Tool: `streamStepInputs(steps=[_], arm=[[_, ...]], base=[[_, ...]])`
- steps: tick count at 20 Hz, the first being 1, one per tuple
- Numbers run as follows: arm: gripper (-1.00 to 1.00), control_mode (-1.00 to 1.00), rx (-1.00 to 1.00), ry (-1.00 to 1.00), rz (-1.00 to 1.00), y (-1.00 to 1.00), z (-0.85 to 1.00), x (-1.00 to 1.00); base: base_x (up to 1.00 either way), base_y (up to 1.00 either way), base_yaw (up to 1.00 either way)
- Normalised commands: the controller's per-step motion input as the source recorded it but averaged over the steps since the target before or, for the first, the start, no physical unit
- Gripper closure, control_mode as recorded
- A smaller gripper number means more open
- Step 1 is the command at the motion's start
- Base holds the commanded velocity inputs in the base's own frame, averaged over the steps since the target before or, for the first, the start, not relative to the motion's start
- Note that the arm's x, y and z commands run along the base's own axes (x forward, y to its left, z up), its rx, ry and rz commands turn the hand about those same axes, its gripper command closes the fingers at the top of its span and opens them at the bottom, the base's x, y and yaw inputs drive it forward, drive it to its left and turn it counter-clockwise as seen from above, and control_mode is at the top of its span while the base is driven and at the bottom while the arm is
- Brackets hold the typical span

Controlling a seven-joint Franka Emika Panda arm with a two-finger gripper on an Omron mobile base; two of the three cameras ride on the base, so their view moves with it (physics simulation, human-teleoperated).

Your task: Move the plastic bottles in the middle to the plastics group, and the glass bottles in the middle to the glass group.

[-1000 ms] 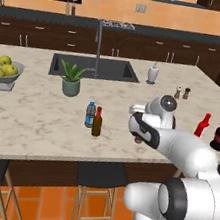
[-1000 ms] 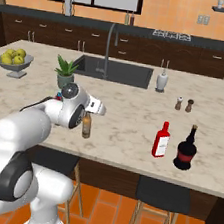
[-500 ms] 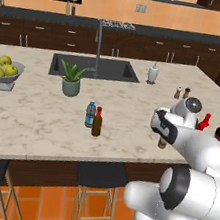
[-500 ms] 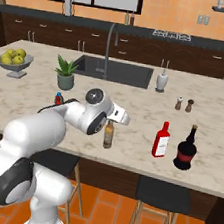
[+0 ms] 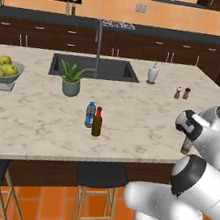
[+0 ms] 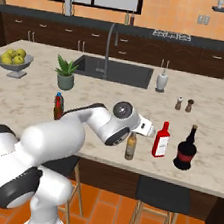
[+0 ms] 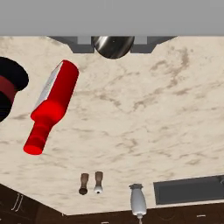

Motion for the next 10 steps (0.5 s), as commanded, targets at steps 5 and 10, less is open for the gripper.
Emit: streamStepInputs(steps=[5,10], arm=[[1.00,-1.00,0.00,0.00,0.00,-0.79,0.00,-0.09],[1.00,-1.00,0.00,0.00,0.00,-0.65,0.00,-0.11]], base=[[0.00,0.00,0.00],[0.00,0.00,0.00]])
